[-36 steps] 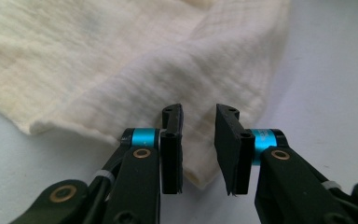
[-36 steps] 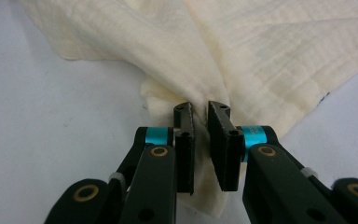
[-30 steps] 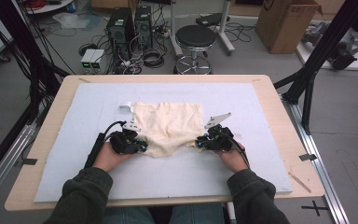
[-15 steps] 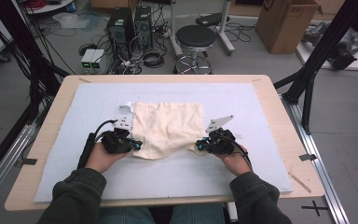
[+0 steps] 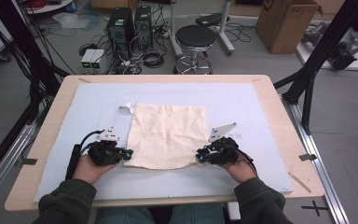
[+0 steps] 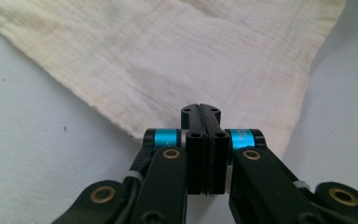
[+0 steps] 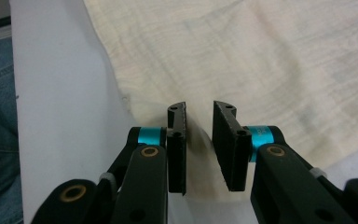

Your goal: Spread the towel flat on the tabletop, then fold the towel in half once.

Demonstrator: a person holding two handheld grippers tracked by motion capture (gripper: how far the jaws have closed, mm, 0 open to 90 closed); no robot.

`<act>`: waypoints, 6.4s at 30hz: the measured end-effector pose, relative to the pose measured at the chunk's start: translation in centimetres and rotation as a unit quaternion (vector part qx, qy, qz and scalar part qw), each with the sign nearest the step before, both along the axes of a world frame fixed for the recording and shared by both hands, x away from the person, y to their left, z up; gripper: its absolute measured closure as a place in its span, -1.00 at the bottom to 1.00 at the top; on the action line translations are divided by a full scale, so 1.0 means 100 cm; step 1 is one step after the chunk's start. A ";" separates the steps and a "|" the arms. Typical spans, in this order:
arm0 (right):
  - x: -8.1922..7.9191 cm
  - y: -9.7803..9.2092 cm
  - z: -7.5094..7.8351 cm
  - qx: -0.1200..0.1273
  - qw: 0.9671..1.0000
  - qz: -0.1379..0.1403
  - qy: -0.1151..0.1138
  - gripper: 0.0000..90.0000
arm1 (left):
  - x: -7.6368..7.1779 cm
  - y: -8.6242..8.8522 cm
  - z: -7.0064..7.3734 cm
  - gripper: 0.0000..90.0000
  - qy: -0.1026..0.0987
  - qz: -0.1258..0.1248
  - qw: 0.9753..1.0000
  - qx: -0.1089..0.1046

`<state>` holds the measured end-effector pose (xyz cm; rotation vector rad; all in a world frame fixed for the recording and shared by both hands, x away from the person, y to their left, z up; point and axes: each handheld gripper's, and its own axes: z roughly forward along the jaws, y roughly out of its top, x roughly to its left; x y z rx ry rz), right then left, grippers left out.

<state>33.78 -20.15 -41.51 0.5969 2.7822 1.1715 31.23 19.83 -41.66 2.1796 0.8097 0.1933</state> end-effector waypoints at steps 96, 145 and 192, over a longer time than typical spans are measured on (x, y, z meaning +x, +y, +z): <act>-0.002 -0.023 -0.002 0.096 0.987 -0.120 -0.050 -0.57 | -0.029 0.029 0.002 -0.28 -0.084 0.070 0.992 -0.056; 0.030 -0.008 0.018 0.078 0.990 -0.119 -0.019 -0.73 | 0.004 0.018 0.021 -0.28 -0.073 0.094 0.990 -0.076; 0.139 -0.003 0.030 0.062 0.987 -0.147 -0.004 -0.26 | 0.119 0.006 0.022 -0.05 -0.050 0.153 0.984 -0.072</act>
